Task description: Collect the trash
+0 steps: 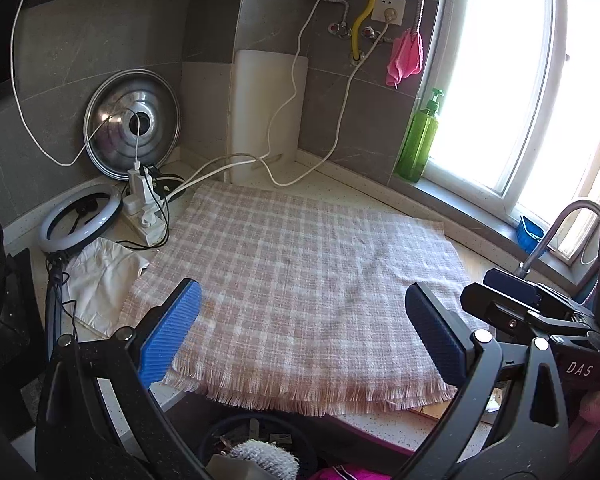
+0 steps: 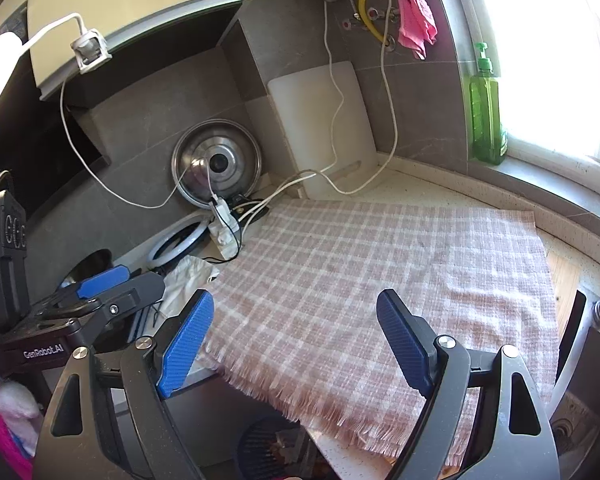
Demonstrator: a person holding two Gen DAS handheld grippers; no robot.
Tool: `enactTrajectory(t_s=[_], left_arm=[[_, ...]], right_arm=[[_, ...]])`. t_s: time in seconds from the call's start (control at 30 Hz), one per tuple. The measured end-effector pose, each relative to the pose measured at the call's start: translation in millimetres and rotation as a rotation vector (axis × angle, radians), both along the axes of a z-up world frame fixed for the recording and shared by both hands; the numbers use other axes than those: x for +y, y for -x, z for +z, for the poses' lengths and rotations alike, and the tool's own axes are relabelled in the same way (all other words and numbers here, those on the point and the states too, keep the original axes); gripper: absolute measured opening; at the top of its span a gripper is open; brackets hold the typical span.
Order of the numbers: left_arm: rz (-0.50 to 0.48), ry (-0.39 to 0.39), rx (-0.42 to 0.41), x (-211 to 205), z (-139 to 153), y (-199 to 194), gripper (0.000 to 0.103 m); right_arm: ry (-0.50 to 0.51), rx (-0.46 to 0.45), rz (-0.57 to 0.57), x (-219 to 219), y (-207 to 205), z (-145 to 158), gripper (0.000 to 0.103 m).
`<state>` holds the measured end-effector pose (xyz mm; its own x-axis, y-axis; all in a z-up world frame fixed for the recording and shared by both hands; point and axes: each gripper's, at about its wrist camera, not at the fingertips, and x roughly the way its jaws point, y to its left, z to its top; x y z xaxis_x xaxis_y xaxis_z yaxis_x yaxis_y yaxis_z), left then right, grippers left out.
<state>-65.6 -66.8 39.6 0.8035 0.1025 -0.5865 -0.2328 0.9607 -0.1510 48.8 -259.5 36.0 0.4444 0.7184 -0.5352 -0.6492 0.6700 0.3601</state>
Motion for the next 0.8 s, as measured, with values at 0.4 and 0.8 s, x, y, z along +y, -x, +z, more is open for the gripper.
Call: enactTrajectory(t_s=[0.4,0.8], left_arm=[[-0.014,-0.005,-0.004,-2.8,1.7,1.4,0.103],[-0.021,0.004,0.01,-0.4,0.6,-1.7,0.103]], right_arm=[[-0.001,0.015,-0.011,-2.7,-3.6,-2.1,0.083],[-0.002,0.023,-0.015,-4.3,-5.0,-2.9,0.084]])
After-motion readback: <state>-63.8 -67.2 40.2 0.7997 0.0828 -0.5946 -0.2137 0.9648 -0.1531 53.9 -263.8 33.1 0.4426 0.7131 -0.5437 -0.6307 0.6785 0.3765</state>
